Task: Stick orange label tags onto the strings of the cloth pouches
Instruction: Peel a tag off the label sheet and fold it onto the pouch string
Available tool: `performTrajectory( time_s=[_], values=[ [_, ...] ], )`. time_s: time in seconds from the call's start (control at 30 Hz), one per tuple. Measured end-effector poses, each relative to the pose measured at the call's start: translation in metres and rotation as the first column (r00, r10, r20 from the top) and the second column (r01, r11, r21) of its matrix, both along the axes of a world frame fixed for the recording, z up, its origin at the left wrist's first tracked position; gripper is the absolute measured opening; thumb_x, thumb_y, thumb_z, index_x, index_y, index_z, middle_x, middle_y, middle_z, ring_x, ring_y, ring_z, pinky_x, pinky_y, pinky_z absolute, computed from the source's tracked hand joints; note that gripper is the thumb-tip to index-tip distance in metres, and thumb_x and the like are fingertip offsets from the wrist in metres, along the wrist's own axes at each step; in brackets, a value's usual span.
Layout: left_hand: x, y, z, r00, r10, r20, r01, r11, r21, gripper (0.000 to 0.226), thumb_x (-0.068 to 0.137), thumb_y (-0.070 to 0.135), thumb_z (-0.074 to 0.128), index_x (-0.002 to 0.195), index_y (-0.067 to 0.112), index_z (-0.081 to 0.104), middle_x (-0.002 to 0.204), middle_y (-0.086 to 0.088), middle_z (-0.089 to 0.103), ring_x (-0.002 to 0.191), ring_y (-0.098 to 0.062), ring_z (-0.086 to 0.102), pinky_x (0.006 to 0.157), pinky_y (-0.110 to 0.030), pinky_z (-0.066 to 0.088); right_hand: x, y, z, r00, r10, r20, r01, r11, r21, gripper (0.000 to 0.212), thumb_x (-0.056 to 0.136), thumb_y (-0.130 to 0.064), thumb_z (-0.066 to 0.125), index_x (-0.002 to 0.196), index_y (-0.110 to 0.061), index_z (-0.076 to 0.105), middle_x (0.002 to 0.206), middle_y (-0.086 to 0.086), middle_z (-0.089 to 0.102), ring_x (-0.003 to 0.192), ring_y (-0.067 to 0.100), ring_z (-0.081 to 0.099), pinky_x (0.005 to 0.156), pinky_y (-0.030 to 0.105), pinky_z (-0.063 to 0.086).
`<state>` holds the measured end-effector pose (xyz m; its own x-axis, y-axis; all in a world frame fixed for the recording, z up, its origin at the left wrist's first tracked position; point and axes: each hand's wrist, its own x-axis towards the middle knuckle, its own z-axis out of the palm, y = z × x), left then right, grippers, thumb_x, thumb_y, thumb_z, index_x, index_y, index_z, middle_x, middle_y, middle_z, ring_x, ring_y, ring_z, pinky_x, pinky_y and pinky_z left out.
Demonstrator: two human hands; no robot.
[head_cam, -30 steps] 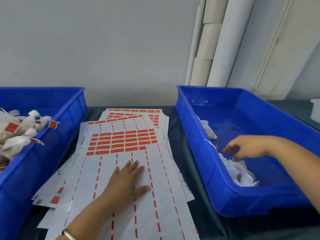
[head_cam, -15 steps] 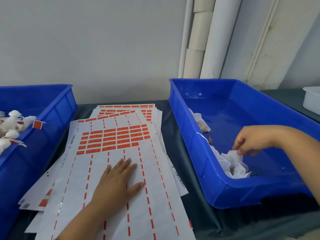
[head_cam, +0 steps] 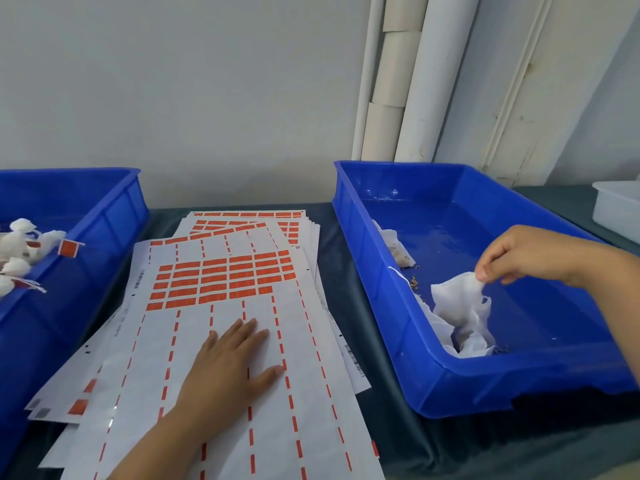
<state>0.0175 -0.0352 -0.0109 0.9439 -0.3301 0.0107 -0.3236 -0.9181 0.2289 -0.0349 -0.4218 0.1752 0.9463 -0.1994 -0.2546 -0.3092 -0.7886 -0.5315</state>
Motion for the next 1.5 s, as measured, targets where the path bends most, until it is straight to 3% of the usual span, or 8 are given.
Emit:
performTrajectory(
  time_s=[0.27,0.4,0.57,0.77,1.0,1.2,1.37,1.5],
  values=[
    [0.001,-0.001,0.003,1.0,0.0,-0.03,-0.002,0.998,-0.062,0.078,0.074,0.08,0.029,0.142,0.041,0.023,0.153,0.02,0.011,0.142,-0.008,0.009,0.114,-0.039,0.001,0.018,0.06,0.033,0.917,-0.015,0.4,-0.004,0.999,0.047,0.023,0.089,-0.012,0.058,0.069,-0.015,0.067,0.071,-0.003,0.068,0.071,0.014,0.063,0.065,0.023,0.049],
    [0.008,0.001,0.017,0.994,0.024,-0.103,-0.045,0.979,-0.199,0.054,0.083,0.059,0.05,0.133,0.039,0.043,0.145,0.017,0.034,0.132,-0.01,0.035,0.108,-0.033,0.028,0.037,0.118,0.038,0.886,-0.038,0.463,-0.085,0.966,0.243,0.018,0.086,-0.011,0.059,0.071,-0.01,0.068,0.068,0.0,0.066,0.065,0.011,0.06,0.067,0.026,0.053],
    [0.018,0.0,0.052,0.976,0.207,-0.067,-0.203,0.752,-0.627,0.014,0.086,0.036,0.061,0.1,0.036,0.06,0.089,0.026,0.058,0.075,0.003,0.057,0.064,-0.006,0.043,0.058,0.196,0.018,0.912,-0.111,0.394,-0.11,0.861,0.497,0.011,0.082,-0.007,0.063,0.074,-0.002,0.068,0.056,0.002,0.063,0.048,0.008,0.056,0.054,0.021,0.049],
    [0.022,0.002,0.082,0.951,0.31,0.015,-0.139,0.467,-0.873,0.015,0.083,0.029,0.064,0.072,0.031,0.056,0.075,0.031,0.057,0.073,0.011,0.054,0.041,-0.004,0.038,0.084,0.252,-0.023,0.964,-0.206,0.166,0.051,0.76,0.648,0.011,0.084,-0.012,0.066,0.085,-0.001,0.067,0.075,0.01,0.068,0.063,0.017,0.057,0.071,0.031,0.05],
    [0.044,-0.016,0.072,0.978,0.188,-0.091,-0.174,0.497,-0.85,0.015,0.076,0.041,0.071,0.078,0.038,0.057,0.075,0.024,0.062,0.07,0.002,0.062,0.055,-0.007,0.045,0.103,0.257,-0.07,0.939,-0.334,0.08,0.193,0.706,0.682,0.025,0.086,-0.022,0.068,0.108,-0.012,0.065,0.104,0.006,0.07,0.093,0.02,0.066,0.08,0.031,0.053],
    [0.053,-0.02,0.041,0.972,0.141,-0.189,-0.234,0.493,-0.838,0.007,0.081,0.032,0.067,0.078,0.038,0.068,0.069,0.025,0.064,0.068,0.004,0.062,0.056,-0.004,0.042,0.104,0.252,-0.111,0.936,-0.349,0.057,0.174,0.594,0.786,0.024,0.084,-0.028,0.07,0.107,-0.02,0.067,0.101,-0.003,0.072,0.091,0.017,0.068,0.071,0.028,0.049],
    [0.051,-0.01,0.037,0.967,-0.088,-0.238,-0.171,0.469,-0.867,0.016,0.084,0.025,0.064,0.072,0.033,0.069,0.071,0.017,0.068,0.07,0.001,0.062,0.059,-0.005,0.044,0.111,0.249,-0.134,0.942,-0.328,-0.071,0.161,0.257,0.953,0.017,0.077,-0.021,0.074,0.093,-0.015,0.075,0.1,0.002,0.074,0.09,0.021,0.072,0.073,0.036,0.058],
    [0.047,-0.002,0.044,0.889,-0.339,-0.309,-0.103,0.508,-0.855,0.019,0.084,0.019,0.065,0.071,0.03,0.071,0.071,0.009,0.069,0.068,-0.005,0.063,0.064,-0.01,0.046,0.114,0.244,-0.147,0.936,-0.314,-0.157,0.157,-0.026,0.987,0.054,0.061,-0.021,0.077,0.113,-0.008,0.066,0.106,0.011,0.072,0.097,0.029,0.07,0.09,0.048,0.053]
  ],
)
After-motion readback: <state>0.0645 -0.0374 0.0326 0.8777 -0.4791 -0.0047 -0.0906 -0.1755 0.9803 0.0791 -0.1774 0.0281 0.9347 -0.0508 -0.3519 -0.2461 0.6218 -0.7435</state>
